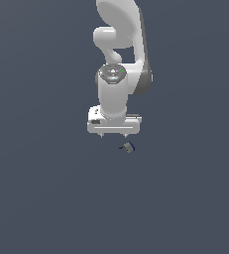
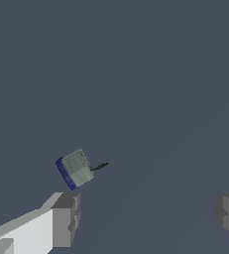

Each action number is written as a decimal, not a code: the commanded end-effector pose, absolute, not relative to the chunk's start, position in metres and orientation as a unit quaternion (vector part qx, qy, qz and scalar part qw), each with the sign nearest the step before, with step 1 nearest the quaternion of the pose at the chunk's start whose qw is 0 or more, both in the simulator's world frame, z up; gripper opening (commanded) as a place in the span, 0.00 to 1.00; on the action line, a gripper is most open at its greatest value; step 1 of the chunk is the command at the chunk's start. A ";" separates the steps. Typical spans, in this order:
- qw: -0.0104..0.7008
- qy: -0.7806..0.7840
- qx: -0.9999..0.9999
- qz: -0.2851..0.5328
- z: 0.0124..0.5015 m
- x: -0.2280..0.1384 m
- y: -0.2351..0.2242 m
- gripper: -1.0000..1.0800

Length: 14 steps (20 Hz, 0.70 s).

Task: Pick up the object and move it to a goal position.

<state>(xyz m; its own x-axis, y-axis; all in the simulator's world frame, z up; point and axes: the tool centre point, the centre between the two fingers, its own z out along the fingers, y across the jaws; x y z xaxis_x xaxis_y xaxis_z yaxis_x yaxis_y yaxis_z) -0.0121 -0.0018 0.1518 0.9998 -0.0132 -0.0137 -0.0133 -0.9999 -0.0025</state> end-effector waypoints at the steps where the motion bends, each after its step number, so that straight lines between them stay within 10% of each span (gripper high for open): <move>1: 0.001 0.007 -1.000 0.007 0.152 -0.012 -0.002 0.96; 14: -0.015 0.010 -1.000 0.012 0.150 -0.012 -0.030 0.96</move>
